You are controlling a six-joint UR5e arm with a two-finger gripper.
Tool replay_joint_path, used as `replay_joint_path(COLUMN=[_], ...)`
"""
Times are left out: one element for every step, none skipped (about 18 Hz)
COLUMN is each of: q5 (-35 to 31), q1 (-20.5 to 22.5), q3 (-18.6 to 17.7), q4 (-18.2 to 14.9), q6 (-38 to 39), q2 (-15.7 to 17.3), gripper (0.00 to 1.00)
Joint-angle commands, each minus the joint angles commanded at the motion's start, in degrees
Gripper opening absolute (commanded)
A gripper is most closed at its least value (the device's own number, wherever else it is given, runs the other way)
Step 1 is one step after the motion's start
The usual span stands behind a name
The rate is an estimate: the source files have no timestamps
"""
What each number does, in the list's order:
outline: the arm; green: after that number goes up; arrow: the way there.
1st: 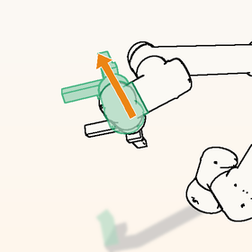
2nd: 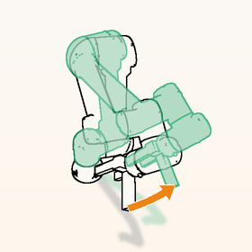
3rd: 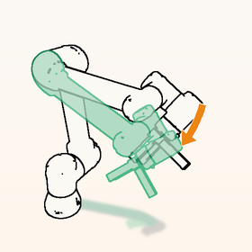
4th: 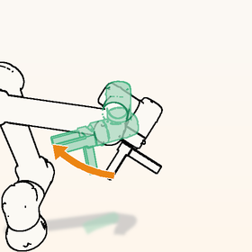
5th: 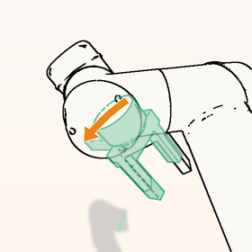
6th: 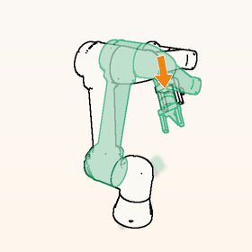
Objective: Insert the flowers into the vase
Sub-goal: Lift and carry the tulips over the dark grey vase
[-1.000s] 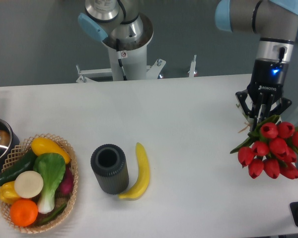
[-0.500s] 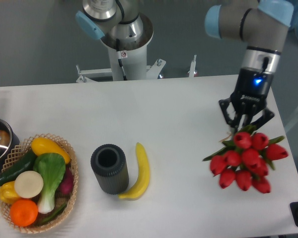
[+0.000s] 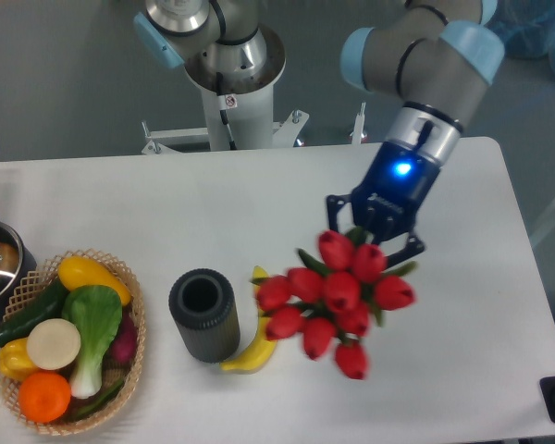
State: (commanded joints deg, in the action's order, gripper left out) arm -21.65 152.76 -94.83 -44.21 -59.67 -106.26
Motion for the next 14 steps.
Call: replay_joint_path(q5=[2.37, 4.66, 6.34, 7.4, 8.02, 8.28, 9.51, 11.69, 13.98, 15.91, 17.5, 18.21, 19.7, 21.02], q1=[-0.26, -0.88, -1.14, -1.58, -2.19, -2.46, -2.81, -3.16, -3.17, -3.17, -3.25, -3.43, -3.6, -3.61], q3=[-0.27, -0.62, -0.97, -1.32, -1.58, -2.37, -3.07, -4.39, -5.36, -6.41, -7.2, -7.47, -7.56, -7.74], q4=[0.0, 0.0, 0.0, 0.0, 0.0, 0.0, 0.0, 0.0, 0.0, 0.0, 0.0, 0.0, 0.0, -0.09], q6=[-1.05, -1.76, -1.94, -1.94, -2.03, -2.81, -4.04, -5.44, -7.02, -7.91, -8.7, -10.19, -11.34, -11.35], q2=[0.09, 0.17, 0.35, 0.35, 0.26, 0.35, 0.35, 0.44, 0.79, 1.31, 1.41, 1.41, 1.32, 1.14], gripper=[0.1, 0.1, 0.11, 0.11, 0.11, 0.11, 0.11, 0.11, 0.11, 0.11, 0.11, 0.11, 0.11, 0.11])
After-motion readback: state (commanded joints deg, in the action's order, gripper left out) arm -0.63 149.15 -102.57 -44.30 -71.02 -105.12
